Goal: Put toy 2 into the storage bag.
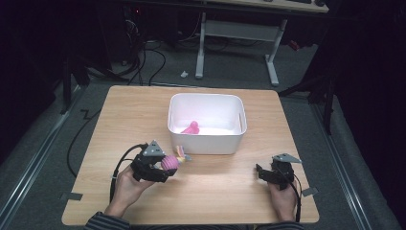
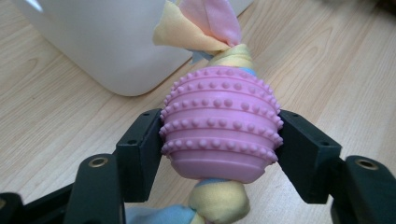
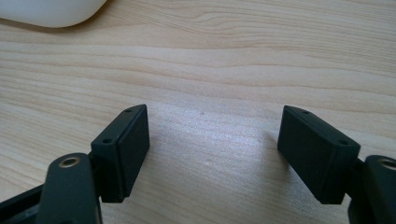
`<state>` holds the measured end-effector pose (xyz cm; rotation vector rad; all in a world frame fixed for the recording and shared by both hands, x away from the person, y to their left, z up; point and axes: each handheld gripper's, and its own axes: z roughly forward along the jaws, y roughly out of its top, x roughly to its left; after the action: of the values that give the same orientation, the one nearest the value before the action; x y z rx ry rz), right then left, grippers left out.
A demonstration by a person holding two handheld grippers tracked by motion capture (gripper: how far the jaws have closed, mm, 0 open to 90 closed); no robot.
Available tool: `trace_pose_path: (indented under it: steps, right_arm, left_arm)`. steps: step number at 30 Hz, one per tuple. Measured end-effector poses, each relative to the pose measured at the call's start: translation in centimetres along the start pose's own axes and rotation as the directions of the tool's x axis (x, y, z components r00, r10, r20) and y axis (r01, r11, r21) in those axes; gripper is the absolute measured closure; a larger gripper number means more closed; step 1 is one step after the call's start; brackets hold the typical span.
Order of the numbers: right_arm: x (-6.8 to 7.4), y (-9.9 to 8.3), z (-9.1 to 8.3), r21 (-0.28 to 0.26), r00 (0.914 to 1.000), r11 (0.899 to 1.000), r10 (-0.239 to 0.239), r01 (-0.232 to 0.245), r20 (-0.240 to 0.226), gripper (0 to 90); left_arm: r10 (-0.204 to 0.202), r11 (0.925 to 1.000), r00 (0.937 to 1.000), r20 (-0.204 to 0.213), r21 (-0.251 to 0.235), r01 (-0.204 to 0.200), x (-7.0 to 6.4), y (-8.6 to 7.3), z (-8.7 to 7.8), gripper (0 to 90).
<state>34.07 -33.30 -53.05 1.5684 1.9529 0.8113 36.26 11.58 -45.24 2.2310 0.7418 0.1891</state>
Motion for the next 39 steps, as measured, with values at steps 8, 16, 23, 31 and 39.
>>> trace_pose_path:
  steps: [8, 16, 23, 31, 39]
  right_arm:
    - [0.0, 0.0, 0.0, 0.000, 1.0000, 1.000, 0.000, 0.000, 0.000, 25.3]
    - [0.0, 0.0, 0.0, 0.000, 1.0000, 1.000, 0.000, 0.000, 0.000, 25.3]
    - [0.0, 0.0, 0.0, -0.001, 1.0000, 1.000, -0.002, 0.002, 0.000, 25.3]
    - [0.0, 0.0, 0.0, 0.000, 1.0000, 1.000, 0.000, 0.000, 0.000, 25.3]
    - [0.0, 0.0, 0.0, 0.000, 1.0000, 1.000, 0.000, 0.000, 0.000, 25.3]
  left_arm:
    - [-0.025, 0.9994, 0.9996, -0.014, -0.025, 0.025, 0.9, 0.1, -1.9, 36.0]
    - [-0.052, 0.9967, 0.9985, -0.015, -0.063, 0.051, 1.7, 0.5, -3.7, 36.0]
    - [-0.051, 0.9960, 0.9987, -0.011, -0.074, 0.050, 2.2, 1.4, -4.8, 36.0]
    - [-0.044, 0.9949, 0.9990, 0.002, -0.091, 0.044, 2.6, 2.9, -5.9, 36.1]
    - [-0.031, 0.9935, 0.9993, 0.024, -0.109, 0.033, 3.0, 4.6, -6.5, 36.1]
